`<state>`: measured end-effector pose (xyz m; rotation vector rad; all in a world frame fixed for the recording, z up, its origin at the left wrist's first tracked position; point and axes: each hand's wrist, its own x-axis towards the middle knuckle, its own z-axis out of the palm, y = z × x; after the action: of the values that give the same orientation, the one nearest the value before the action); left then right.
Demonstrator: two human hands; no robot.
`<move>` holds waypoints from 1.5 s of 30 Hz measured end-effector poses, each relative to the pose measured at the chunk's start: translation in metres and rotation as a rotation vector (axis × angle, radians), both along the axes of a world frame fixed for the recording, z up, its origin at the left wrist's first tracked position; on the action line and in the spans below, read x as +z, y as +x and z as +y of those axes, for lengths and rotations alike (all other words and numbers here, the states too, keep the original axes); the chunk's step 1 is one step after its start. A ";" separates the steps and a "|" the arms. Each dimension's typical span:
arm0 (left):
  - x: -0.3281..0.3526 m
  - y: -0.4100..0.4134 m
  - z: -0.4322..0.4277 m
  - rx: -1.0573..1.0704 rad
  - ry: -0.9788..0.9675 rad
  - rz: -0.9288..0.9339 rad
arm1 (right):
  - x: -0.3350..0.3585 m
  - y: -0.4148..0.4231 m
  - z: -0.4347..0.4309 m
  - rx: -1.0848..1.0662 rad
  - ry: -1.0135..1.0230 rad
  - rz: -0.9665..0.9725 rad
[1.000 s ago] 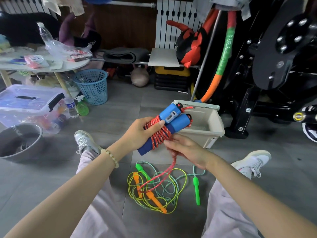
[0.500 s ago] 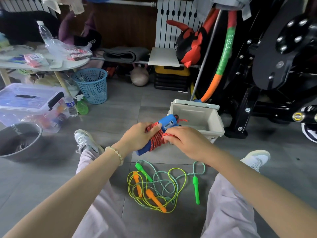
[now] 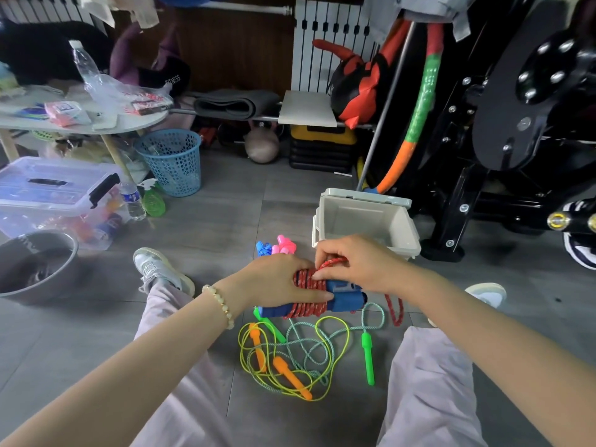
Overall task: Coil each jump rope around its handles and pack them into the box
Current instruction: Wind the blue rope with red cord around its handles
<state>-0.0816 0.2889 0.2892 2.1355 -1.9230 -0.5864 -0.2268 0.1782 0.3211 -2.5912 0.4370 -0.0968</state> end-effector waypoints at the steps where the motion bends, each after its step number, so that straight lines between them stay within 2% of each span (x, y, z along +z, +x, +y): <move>1: 0.001 -0.001 0.000 -0.018 -0.001 0.006 | 0.001 -0.001 0.000 -0.002 0.036 -0.009; 5: 0.008 -0.002 0.003 -0.079 -0.041 -0.019 | 0.004 0.000 -0.005 0.006 0.187 -0.045; 8: 0.011 -0.005 0.003 -0.125 -0.076 -0.057 | 0.008 -0.001 -0.008 0.010 0.357 -0.008; 10: 0.012 -0.007 0.005 -0.149 -0.087 -0.063 | 0.007 -0.002 -0.008 0.009 0.402 0.014; 14: 0.008 -0.004 0.012 -0.107 -0.087 0.131 | 0.003 -0.007 -0.006 -0.027 0.438 -0.123; 16: 0.005 0.000 0.015 -0.108 -0.094 0.192 | 0.004 -0.013 -0.005 -0.049 0.524 -0.159; 19: 0.002 0.003 0.017 -0.045 -0.097 0.253 | 0.004 -0.021 -0.001 -0.079 0.704 -0.111; 24: -0.004 0.011 0.016 -0.019 -0.168 0.492 | 0.004 -0.028 0.007 -0.146 0.973 -0.152; 31: -0.002 0.010 0.016 -0.100 -0.178 0.636 | -0.007 -0.028 0.006 -0.294 1.106 -0.101; 35: -0.009 0.011 0.014 -0.074 -0.239 0.711 | -0.011 -0.029 0.002 -0.142 1.276 -0.193; 38: -0.012 0.011 0.011 0.050 -0.295 0.834 | -0.022 -0.028 -0.001 -0.118 1.425 -0.275; 45: -0.017 0.010 0.001 0.227 -0.368 0.780 | -0.044 -0.022 0.000 -0.143 1.476 -0.304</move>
<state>-0.0715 0.2899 0.2724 1.5334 -1.2258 -0.7893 -0.2486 0.1781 0.2775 -1.0734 0.3538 -0.1401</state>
